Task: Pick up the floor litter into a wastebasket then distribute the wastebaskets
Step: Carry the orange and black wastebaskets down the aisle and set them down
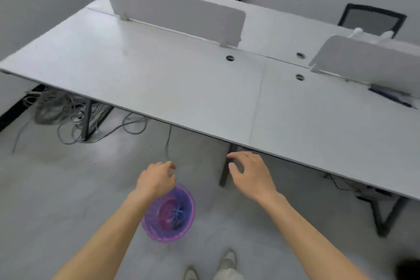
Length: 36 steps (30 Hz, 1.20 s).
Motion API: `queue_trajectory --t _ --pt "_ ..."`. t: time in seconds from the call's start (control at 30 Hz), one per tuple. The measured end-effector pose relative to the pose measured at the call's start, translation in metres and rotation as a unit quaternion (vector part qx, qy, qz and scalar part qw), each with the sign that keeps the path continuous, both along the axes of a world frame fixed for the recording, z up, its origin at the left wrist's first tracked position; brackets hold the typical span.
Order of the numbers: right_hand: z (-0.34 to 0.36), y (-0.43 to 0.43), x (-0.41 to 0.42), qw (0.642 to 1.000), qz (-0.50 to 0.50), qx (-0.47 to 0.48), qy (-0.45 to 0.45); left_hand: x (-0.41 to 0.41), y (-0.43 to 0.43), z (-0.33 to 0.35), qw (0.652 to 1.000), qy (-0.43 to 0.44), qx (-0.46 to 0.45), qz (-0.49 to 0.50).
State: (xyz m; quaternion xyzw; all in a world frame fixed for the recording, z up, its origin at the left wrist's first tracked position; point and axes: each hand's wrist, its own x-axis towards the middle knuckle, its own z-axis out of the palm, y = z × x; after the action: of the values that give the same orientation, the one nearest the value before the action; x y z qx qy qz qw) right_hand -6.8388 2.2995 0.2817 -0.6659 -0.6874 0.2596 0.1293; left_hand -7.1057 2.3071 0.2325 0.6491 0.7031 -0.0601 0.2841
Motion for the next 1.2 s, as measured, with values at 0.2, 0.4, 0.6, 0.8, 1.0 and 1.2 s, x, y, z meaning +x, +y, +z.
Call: queue_trajectory --t 0.2,0.4,0.6,0.8,1.0,1.2 --pt "0.052 -0.134 0.149 0.975 -0.217 0.037 -0.031 0.154 -0.012 0.068 0.974 -0.009 0.063 -0.217" --pt "0.06 -0.308 0.281 0.895 -0.438 0.028 -0.075 0.354 -0.092 0.095 0.892 -0.029 0.074 -0.445" --pt "0.078 -0.454 0.384 0.823 -0.558 0.005 -0.101 0.541 -0.201 0.12 0.809 -0.054 0.076 -0.581" --pt "0.092 -0.567 0.492 0.768 -0.632 0.006 -0.102 0.696 -0.294 0.137 0.764 -0.064 0.089 -0.636" --pt "0.101 -0.643 0.616 0.73 -0.673 -0.01 -0.119 0.843 -0.363 0.14 0.736 -0.082 0.11 -0.662" --pt "0.096 -0.677 0.762 0.697 -0.702 -0.017 -0.144 1.01 -0.392 0.14 0.699 -0.085 0.139 -0.697"
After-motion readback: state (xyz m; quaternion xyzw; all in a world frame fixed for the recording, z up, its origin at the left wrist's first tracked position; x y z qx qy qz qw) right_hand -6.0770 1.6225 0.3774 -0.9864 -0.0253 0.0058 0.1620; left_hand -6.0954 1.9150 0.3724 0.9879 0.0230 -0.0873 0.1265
